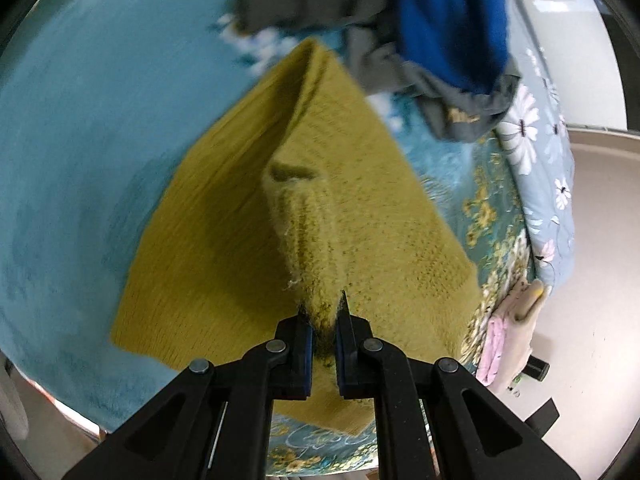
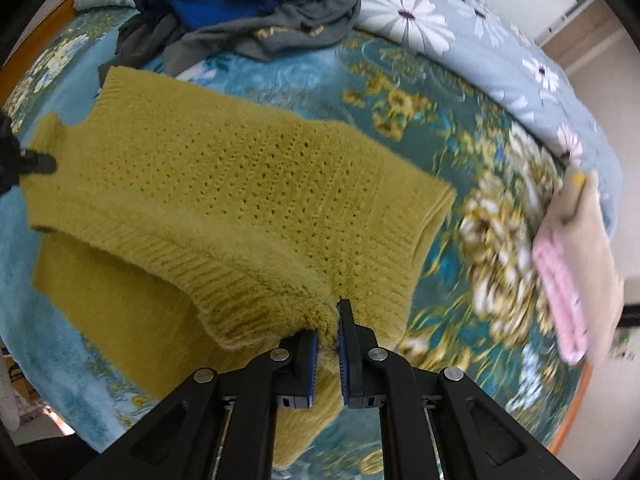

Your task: Fold clothes

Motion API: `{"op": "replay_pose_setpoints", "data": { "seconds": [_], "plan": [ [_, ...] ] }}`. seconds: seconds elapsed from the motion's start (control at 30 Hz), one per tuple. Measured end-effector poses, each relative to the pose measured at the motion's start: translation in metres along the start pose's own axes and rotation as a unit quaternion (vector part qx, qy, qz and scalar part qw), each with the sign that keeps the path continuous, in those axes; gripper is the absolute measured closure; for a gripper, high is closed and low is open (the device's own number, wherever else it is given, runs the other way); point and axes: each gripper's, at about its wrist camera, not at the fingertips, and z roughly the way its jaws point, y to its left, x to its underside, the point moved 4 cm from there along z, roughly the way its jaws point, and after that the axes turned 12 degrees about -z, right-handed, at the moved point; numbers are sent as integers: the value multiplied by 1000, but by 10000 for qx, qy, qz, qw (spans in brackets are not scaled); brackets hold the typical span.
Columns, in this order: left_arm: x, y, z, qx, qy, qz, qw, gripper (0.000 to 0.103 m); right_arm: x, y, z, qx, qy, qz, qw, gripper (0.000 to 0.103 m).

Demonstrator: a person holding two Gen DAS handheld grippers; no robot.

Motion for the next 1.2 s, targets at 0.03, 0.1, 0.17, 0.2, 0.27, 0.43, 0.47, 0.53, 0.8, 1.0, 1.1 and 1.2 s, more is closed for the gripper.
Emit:
{"op": "replay_pose_setpoints", "data": {
  "seconds": [0.03, 0.1, 0.17, 0.2, 0.27, 0.43, 0.47, 0.53, 0.8, 1.0, 1.1, 1.2],
  "plan": [
    [1, 6, 2, -17, -4, -55, 10000, 94, 5, 7, 2, -35, 72, 16, 10000, 94],
    [3, 18, 6, -99, -5, -153, 9998, 94, 12, 18, 5, -40, 155, -46, 9999, 94],
    [4, 27, 10, -207, 20, -183, 9996, 94, 18, 28, 7, -43, 220, -97, 9997, 94],
    [5, 31, 12, -265, 34, -175, 9995, 94, 22, 33, 7, -43, 251, -109, 9996, 93],
    [5, 36, 15, -361, 54, -110, 9993, 94, 28, 38, 5, -35, 261, -103, 9996, 92],
    [4, 43, 21, -431, 151, -68, 9989, 93, 41, 44, -3, 49, 270, -70, 9996, 87],
    [4, 44, 22, -441, 166, -66, 9989, 93, 43, 44, -4, 46, 273, -64, 9996, 83],
    [3, 46, 24, -463, 196, -70, 9987, 93, 49, 41, -5, 0, 335, 31, 9994, 76],
    [3, 63, 28, -367, 307, -351, 9982, 89, 90, 8, -8, -62, 612, 1016, 9929, 73],
    [2, 68, 24, -331, 286, -405, 9982, 88, 103, -16, -8, -514, 539, 2151, 9738, 71],
    [-1, 76, 17, -369, 226, -506, 9978, 88, 101, -20, -8, -871, 388, 2668, 9590, 66],
    [-4, 85, 11, -273, 216, -690, 9970, 87, 102, -23, -1, -1459, 240, 3378, 9295, 63]
  ]
}}
